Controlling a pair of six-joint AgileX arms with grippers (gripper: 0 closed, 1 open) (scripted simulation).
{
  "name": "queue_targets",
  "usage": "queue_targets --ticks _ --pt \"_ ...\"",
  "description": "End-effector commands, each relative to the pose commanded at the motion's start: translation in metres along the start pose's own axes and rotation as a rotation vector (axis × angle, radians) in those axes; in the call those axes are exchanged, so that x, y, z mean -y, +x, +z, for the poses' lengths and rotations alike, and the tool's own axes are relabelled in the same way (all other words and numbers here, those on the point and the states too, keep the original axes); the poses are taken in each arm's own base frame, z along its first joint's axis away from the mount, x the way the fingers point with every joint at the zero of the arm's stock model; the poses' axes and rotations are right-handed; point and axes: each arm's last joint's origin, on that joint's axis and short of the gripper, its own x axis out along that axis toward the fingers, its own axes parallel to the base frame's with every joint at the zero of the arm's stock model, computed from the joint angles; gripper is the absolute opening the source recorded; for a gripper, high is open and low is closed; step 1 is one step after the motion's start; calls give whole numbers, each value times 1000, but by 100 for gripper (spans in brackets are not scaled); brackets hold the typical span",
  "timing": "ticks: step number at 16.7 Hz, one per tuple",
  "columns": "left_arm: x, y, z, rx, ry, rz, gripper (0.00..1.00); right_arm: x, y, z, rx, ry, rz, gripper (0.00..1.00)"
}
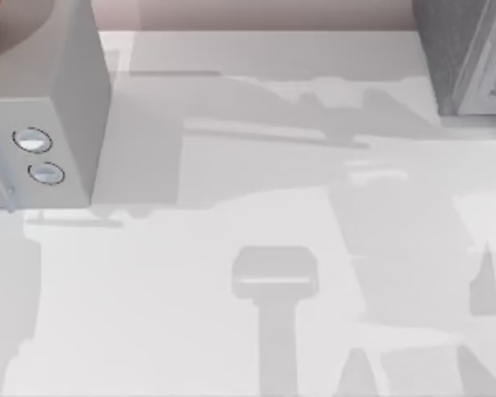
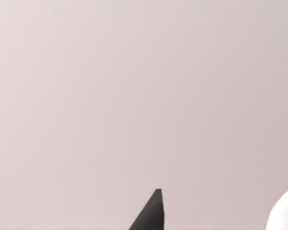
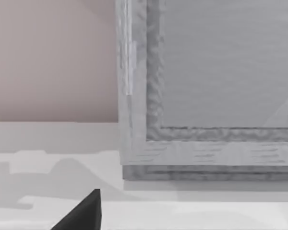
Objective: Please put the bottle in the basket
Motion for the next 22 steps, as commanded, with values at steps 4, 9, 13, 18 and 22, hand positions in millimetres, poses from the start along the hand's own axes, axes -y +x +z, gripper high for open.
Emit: queue_targets --ticks 4,9,13,18,22 --pt "0 1 -1 0 0 0 0 0 0 0 0 0 0 100" --pt "0 1 -1 0 0 0 38 0 0 0 0 0 0 100" --pt "0 1 -1 0 0 0 68 0 0 0 0 0 0 100" --pt "0 1 -1 0 0 0 100 0 0 0 0 0 0 100" --pt "0 1 -1 0 0 0 100 0 0 0 0 0 0 100"
